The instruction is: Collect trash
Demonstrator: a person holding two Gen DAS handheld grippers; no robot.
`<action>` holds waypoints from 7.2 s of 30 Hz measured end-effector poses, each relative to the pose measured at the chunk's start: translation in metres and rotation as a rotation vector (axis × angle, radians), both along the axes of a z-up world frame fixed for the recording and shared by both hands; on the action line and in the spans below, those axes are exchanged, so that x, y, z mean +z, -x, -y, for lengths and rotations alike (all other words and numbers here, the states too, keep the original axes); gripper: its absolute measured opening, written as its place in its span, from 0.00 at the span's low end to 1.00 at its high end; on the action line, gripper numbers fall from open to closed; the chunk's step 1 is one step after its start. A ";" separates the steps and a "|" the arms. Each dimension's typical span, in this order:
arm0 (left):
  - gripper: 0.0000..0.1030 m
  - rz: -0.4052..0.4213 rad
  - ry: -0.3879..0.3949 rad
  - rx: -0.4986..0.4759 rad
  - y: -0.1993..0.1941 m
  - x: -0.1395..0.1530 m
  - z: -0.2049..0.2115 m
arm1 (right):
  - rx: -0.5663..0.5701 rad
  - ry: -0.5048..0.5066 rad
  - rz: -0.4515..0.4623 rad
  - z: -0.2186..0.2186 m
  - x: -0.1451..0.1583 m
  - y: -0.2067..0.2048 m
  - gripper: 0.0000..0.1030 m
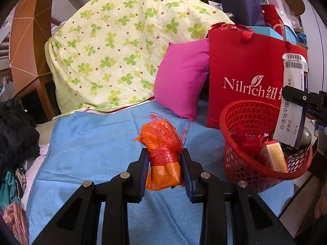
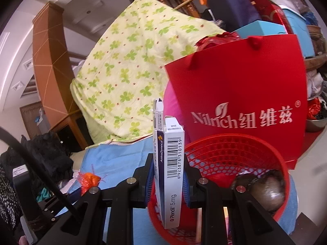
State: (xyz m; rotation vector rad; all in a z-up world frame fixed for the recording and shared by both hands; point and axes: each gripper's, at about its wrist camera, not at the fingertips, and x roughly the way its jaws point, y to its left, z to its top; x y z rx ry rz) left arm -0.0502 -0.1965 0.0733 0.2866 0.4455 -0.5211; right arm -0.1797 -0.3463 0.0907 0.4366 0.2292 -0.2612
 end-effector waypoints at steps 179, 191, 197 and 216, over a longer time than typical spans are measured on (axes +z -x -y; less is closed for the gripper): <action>0.85 -0.037 0.028 -0.222 -0.014 0.010 0.070 | -0.121 -0.097 0.042 0.041 0.001 0.008 0.66; 0.85 -0.043 0.034 -0.173 -0.016 0.018 0.060 | -0.132 -0.065 0.029 0.034 0.003 0.006 0.66; 0.85 -0.038 0.019 -0.131 -0.006 0.022 0.047 | -0.186 0.013 0.031 0.021 0.010 0.020 0.66; 0.93 0.095 0.006 0.046 0.087 0.089 -0.041 | -0.122 0.166 0.009 -0.068 0.070 0.125 0.71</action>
